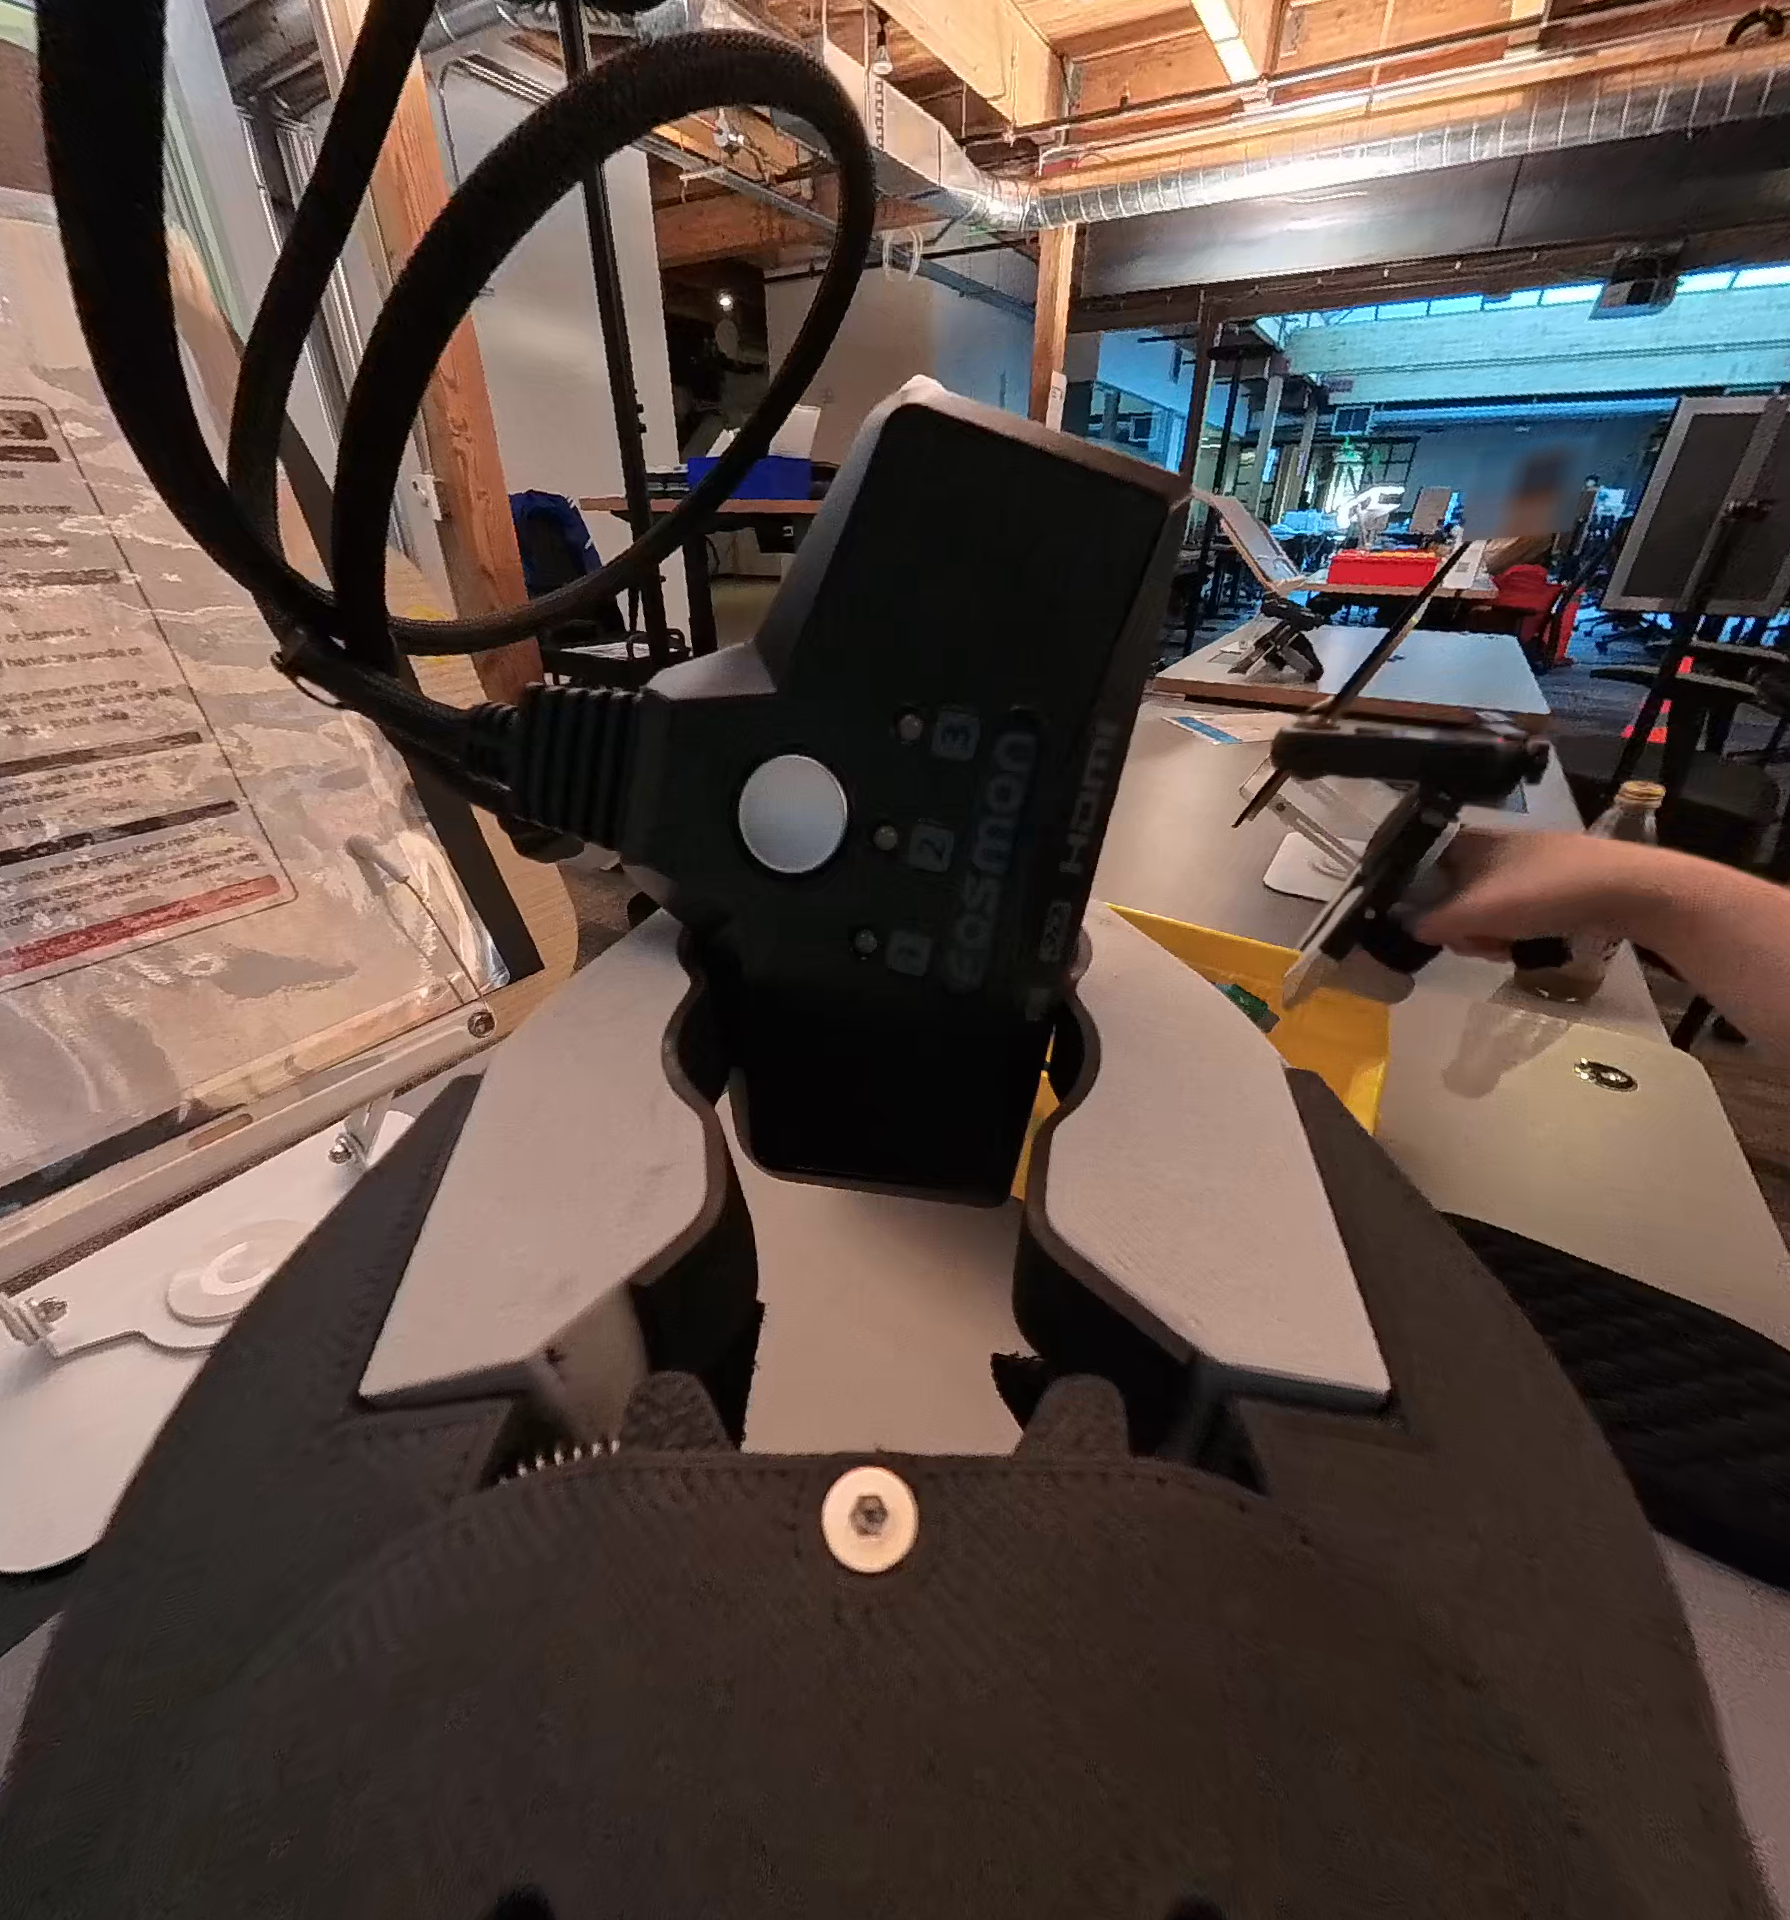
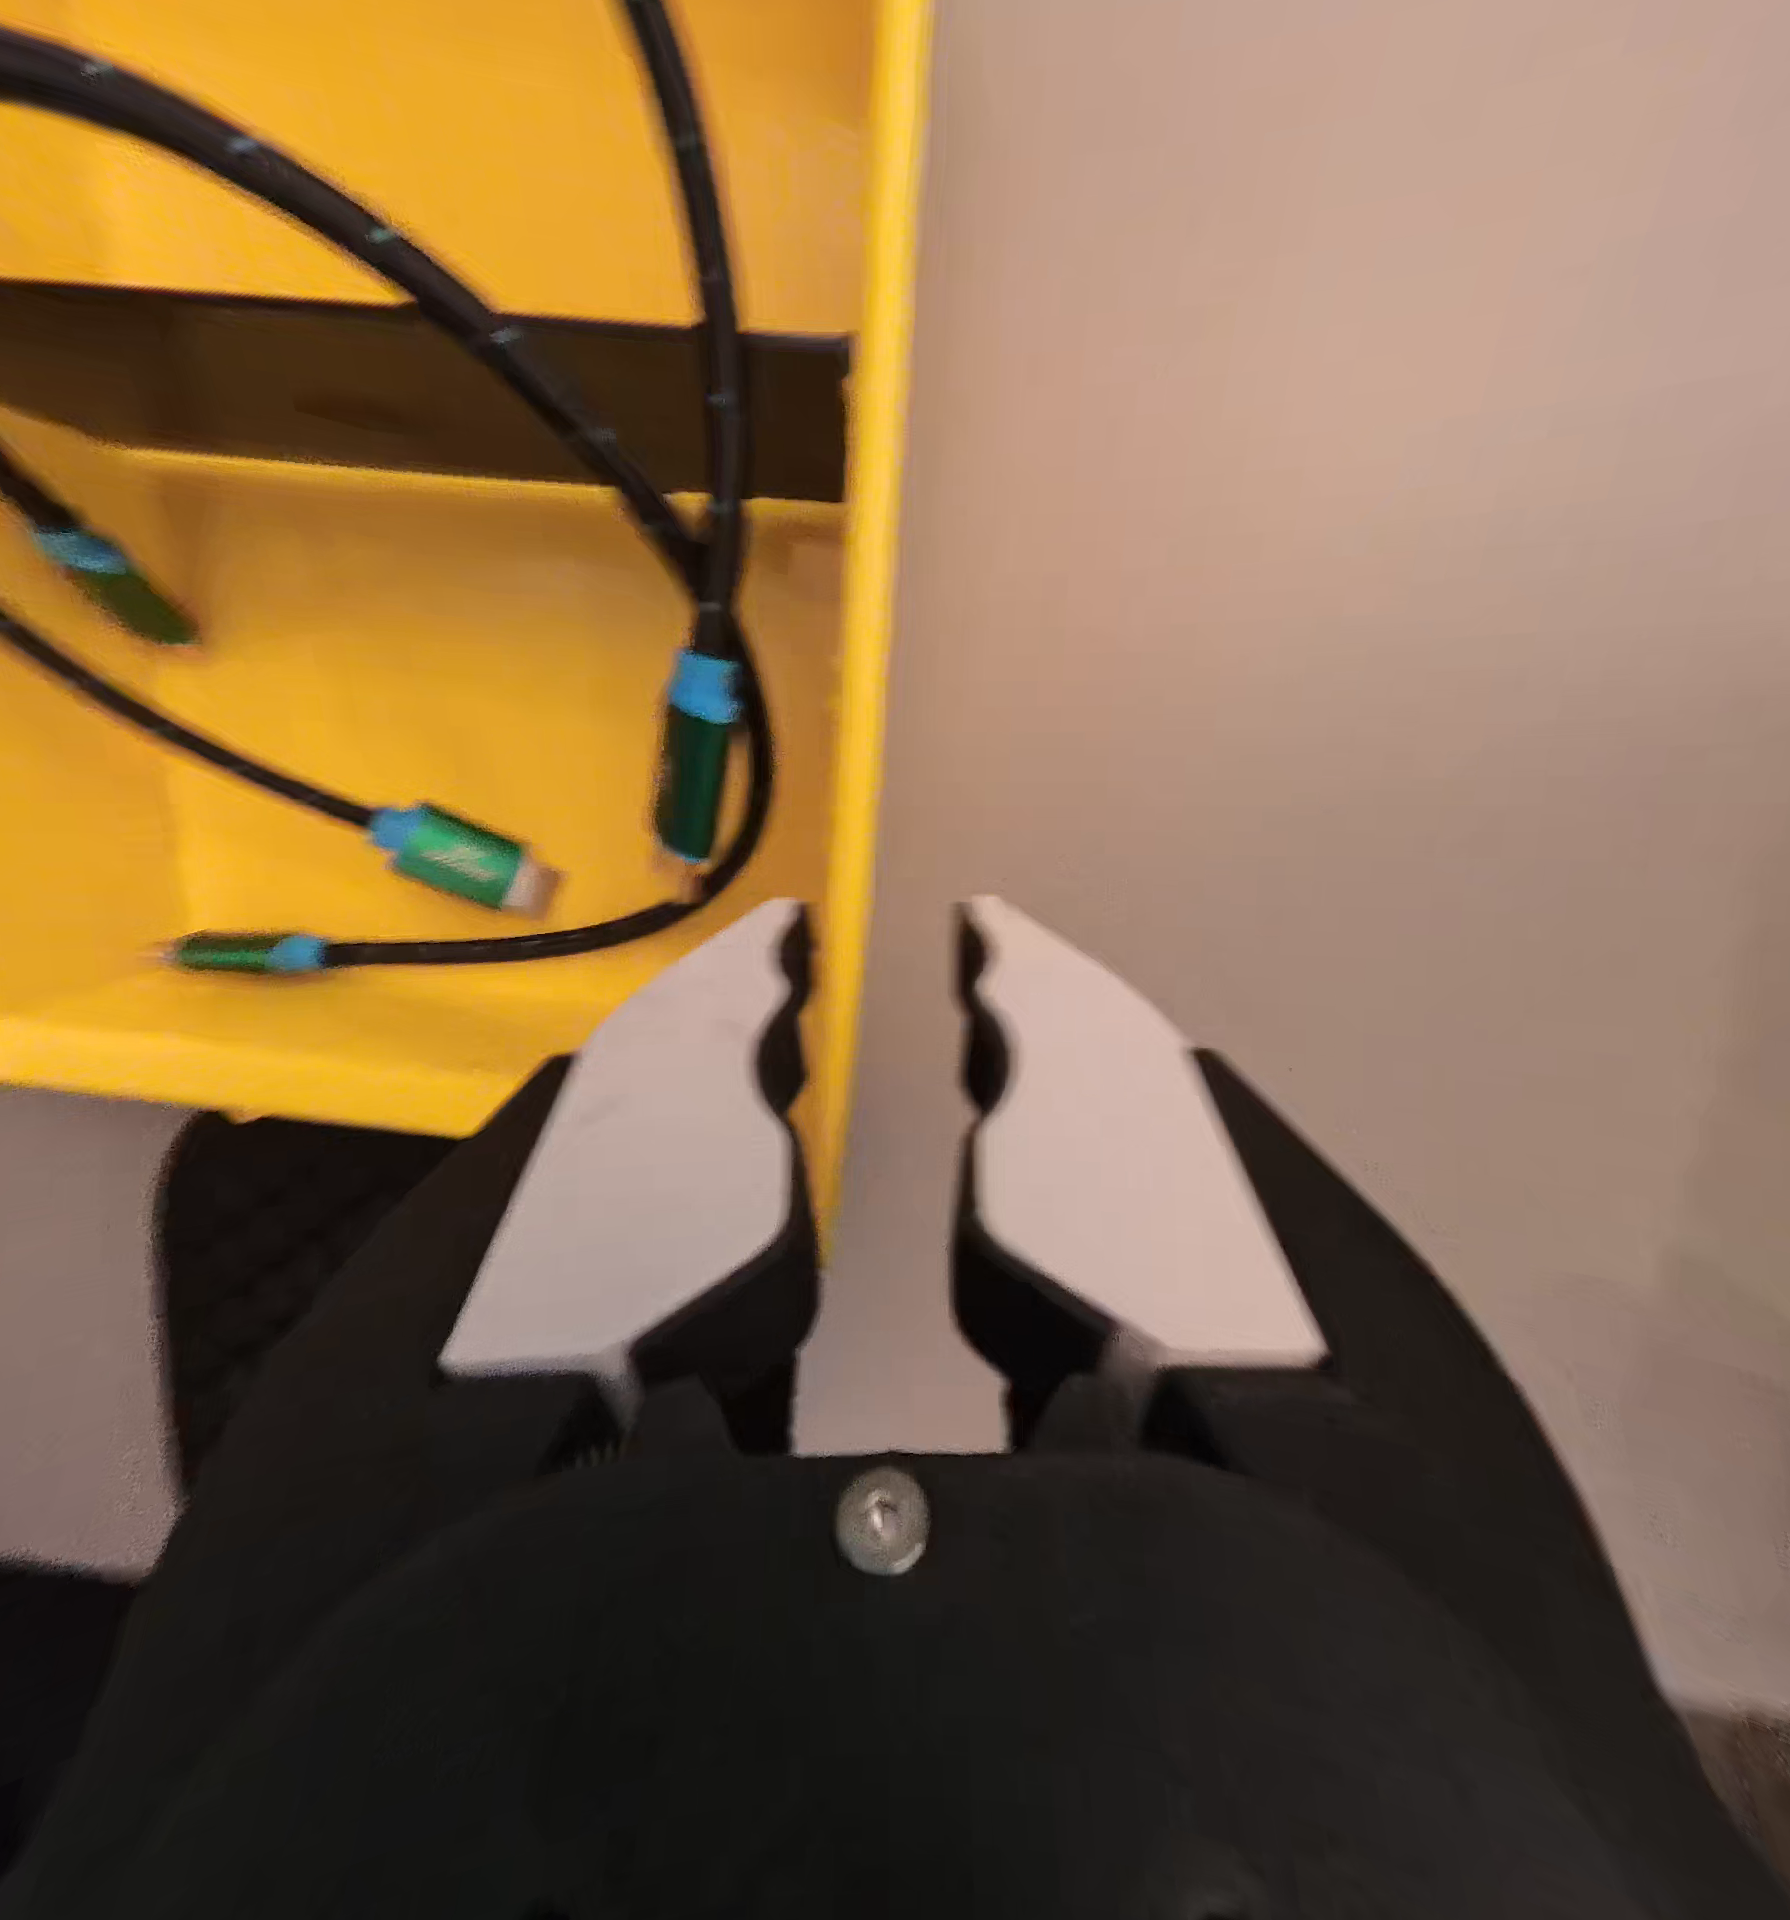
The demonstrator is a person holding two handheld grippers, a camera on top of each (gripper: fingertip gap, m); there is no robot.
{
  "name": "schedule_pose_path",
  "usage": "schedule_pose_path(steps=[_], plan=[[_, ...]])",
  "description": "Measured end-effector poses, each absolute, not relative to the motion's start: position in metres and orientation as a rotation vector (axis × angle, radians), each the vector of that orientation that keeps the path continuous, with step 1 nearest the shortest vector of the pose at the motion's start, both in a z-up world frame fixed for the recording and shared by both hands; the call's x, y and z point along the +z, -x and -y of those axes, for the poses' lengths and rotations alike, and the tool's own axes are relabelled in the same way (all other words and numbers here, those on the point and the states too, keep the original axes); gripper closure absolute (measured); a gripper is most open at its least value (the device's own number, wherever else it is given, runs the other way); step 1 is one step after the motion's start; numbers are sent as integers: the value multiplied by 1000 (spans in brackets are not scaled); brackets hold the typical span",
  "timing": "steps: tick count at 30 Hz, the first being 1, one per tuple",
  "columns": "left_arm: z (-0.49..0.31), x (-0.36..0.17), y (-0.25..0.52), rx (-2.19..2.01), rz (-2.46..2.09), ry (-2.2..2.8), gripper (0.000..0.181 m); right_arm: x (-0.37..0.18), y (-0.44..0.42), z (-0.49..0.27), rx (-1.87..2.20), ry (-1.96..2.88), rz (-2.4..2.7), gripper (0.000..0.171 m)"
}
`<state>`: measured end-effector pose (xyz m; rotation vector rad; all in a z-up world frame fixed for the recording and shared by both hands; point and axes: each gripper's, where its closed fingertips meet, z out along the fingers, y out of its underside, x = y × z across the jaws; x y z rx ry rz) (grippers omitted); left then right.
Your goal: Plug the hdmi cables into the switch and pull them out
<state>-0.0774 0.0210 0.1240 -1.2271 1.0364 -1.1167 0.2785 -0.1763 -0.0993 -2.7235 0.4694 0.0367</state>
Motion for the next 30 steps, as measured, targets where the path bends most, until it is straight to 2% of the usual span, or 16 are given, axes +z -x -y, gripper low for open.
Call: schedule_pose_path(steps=[1, 7, 13, 14, 15, 19, 21, 24, 30], plan=[[-21, 124, 78, -1119, -1036, 1229, 121, -102, -269, 171, 137, 2698, -478, 164], [-18, 122, 74, -1133, -1047, 1237, 121, -101, -276, 168, 128, 2523, -750, 165], [-15, 121, 73, -1125, -1058, 1236, 121, -100, -273, 177, 76, 2493, -742, 164], [-14, 122, 73, -1130, -1057, 1236, 121, -98, -277, 180, 6, 2518, -717, 154], [-14, 122, 73, -1134, -1057, 1235, 121, -88, -287, 181, -141, 2515, -664, 138], [-13, 123, 73, -1133, -1060, 1231, 121, -17, -279, 129, -471, 2325, -176, 134], [-12, 122, 71, -1126, -1069, 1232, 121, -1, -262, 90, -584, 2273, 142, 129], [-10, 119, 69, -1108, -1073, 1232, 121, -12, -264, 50, -770, 2379, 444, 125], [-12, 115, 66, -1077, -1079, 1232, 121, -62, -277, 19, -679, 2595, 591, 131]])
